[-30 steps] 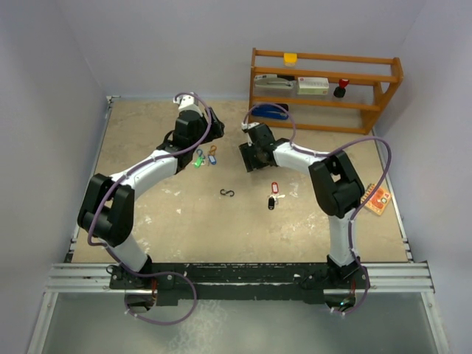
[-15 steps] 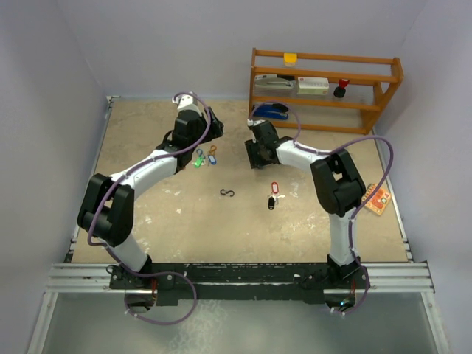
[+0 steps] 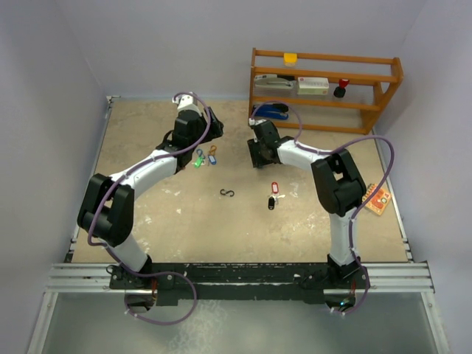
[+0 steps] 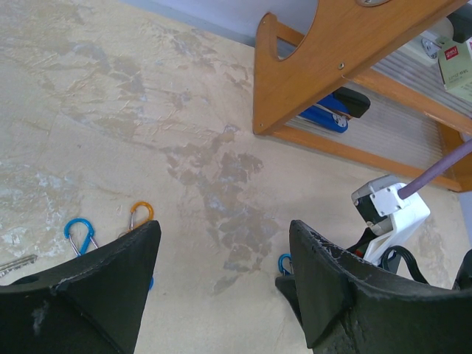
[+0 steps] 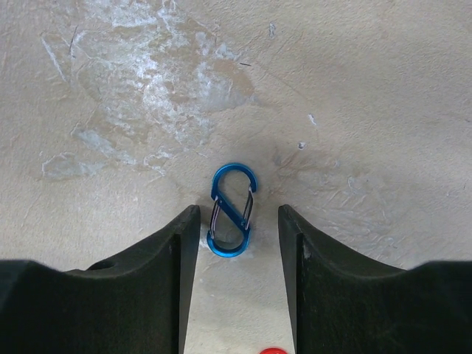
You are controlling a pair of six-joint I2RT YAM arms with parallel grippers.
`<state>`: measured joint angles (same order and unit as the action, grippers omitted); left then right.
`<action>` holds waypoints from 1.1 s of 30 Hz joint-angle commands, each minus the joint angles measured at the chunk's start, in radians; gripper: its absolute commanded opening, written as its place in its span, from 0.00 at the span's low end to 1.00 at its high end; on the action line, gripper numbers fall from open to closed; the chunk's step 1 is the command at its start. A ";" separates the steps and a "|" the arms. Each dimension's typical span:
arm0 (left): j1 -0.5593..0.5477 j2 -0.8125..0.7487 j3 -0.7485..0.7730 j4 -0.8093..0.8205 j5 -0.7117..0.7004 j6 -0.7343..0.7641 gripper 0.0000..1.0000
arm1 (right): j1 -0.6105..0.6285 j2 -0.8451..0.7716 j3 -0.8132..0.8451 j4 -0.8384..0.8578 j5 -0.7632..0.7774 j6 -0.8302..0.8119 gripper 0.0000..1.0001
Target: Put the keys on the keyring
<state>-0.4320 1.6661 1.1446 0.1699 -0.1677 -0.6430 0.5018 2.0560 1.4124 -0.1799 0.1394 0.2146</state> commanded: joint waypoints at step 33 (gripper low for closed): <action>0.007 -0.023 0.015 0.042 0.029 -0.006 0.68 | -0.010 -0.057 -0.067 0.036 0.009 0.026 0.00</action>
<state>-0.4320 1.6661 1.1446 0.1703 -0.1627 -0.6437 0.4961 2.0460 1.3861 -0.1364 0.1394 0.2199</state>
